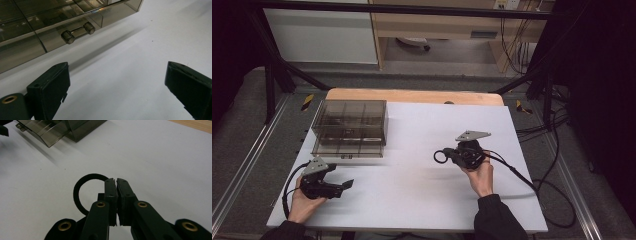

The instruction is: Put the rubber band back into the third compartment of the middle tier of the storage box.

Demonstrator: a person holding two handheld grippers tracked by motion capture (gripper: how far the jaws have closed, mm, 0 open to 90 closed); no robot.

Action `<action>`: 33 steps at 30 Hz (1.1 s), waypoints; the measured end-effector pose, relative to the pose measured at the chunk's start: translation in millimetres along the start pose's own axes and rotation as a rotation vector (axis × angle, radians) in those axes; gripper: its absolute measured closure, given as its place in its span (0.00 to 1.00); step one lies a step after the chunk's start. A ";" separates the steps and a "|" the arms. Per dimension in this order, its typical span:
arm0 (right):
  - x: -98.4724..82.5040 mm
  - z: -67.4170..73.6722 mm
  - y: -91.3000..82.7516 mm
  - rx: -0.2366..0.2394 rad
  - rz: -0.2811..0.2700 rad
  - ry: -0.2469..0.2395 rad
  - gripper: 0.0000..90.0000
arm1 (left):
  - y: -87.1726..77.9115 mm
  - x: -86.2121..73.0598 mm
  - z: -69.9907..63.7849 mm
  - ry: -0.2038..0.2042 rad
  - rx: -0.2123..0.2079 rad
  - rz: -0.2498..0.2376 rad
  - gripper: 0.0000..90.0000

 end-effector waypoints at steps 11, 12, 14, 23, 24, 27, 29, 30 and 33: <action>10.8 12.2 8.5 0.017 -0.002 -0.014 0.97 | -0.1 0.2 0.0 0.000 0.000 -0.001 0.06; 12.1 13.5 9.3 0.019 -0.004 -0.014 0.97 | -0.2 0.2 0.1 0.001 0.000 -0.001 0.06; 14.3 15.5 10.7 0.023 -0.007 -0.016 0.97 | -0.3 0.1 0.5 0.001 0.000 0.000 0.06; 26.1 28.1 20.3 0.033 -0.014 -0.029 0.97 | -0.5 0.2 0.5 0.002 0.000 -0.001 0.06; 27.6 29.7 21.8 0.036 -0.015 -0.033 0.97 | -0.5 0.2 0.5 0.000 -0.001 -0.001 0.06; 31.9 35.0 26.0 0.048 -0.019 -0.037 0.97 | -0.7 0.4 0.3 0.001 -0.001 -0.002 0.06; 33.9 37.8 28.8 0.044 -0.014 -0.042 0.97 | -0.7 0.5 0.3 0.002 -0.001 -0.002 0.06; 35.0 39.7 30.2 0.048 -0.014 -0.042 0.97 | -0.7 0.4 0.2 0.002 -0.002 -0.001 0.06; 38.5 43.9 33.9 0.049 -0.013 -0.048 0.97 | -0.7 0.6 0.2 0.002 -0.001 -0.002 0.06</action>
Point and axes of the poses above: each handheld gripper's, and its own axes: y roughly forward along the jaws, x roughly out of its top, z roughly to its left, the point moved 9 cm from there along y, roughly forward along the jaws, and after that the axes turned 4 degrees about -y, right-handed, at the moved point
